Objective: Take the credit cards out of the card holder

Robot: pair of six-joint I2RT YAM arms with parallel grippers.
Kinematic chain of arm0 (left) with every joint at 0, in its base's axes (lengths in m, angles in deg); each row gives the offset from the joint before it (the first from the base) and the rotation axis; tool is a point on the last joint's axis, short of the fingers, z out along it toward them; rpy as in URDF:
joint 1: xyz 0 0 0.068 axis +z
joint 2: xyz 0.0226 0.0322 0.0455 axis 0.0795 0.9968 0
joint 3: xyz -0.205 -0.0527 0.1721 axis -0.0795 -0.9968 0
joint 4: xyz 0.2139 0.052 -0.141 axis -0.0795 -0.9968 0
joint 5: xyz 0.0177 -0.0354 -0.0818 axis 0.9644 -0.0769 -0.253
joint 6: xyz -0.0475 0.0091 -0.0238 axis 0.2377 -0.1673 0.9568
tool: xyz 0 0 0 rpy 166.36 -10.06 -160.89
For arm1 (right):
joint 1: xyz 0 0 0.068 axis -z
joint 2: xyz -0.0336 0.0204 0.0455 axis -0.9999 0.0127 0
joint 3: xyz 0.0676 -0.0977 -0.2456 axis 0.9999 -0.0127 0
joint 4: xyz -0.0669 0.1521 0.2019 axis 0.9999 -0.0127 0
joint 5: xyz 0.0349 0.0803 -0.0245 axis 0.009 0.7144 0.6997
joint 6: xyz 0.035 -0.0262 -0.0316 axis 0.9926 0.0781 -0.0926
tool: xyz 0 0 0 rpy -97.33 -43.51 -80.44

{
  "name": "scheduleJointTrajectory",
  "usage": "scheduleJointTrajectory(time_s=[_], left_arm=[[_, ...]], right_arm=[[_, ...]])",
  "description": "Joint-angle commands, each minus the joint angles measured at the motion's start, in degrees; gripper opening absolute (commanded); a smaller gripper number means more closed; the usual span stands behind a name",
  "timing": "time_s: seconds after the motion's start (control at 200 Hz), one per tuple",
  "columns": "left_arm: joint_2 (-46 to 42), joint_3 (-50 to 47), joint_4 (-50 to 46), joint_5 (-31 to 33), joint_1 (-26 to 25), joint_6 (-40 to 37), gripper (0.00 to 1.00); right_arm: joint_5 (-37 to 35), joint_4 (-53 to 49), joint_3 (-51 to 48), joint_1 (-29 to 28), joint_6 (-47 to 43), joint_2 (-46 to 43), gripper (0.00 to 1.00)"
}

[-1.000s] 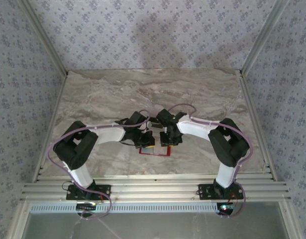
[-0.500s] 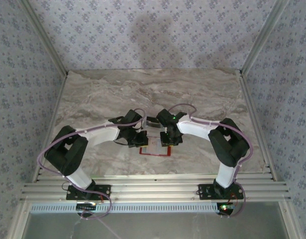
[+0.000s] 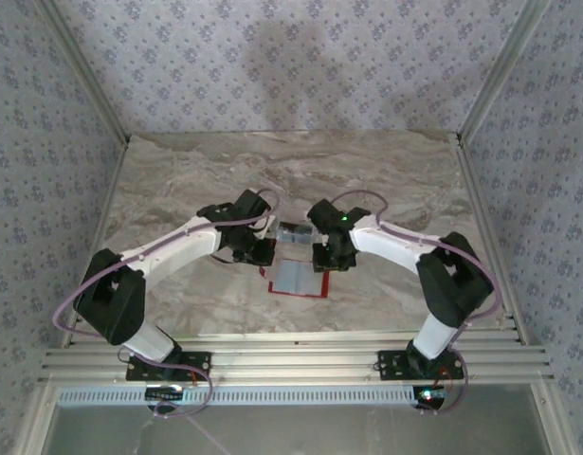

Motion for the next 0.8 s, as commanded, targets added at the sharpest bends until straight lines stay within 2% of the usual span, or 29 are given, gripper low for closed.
scheduleJointTrajectory(time_s=[0.0,0.1,0.295,0.525,0.665,0.795], left_arm=[[0.51,6.02,-6.69,3.11,0.33,-12.07,0.00],[1.72,9.91,-9.12,6.19,0.27,-21.11,0.00],[4.06,15.62,-11.82,5.77,-0.75,-44.81,0.00],[10.05,23.53,-13.67,8.92,-0.84,-69.48,0.00],[15.57,30.36,-14.16,9.07,-0.15,-79.34,0.00],[21.22,38.38,-16.17,9.58,-0.05,-84.31,0.00]], right_arm=[[0.66,-3.70,1.50,2.28,-1.94,-4.19,0.35],[0.56,-5.46,1.58,4.89,-3.62,-6.31,0.35],[1.00,-7.18,0.97,9.36,-5.85,-8.80,0.36],[1.62,-7.37,0.12,11.05,-6.41,-10.12,0.35],[1.86,-6.89,-0.73,11.18,-6.12,-10.40,0.35],[1.89,-6.90,-1.23,11.41,-6.04,-10.85,0.35]])
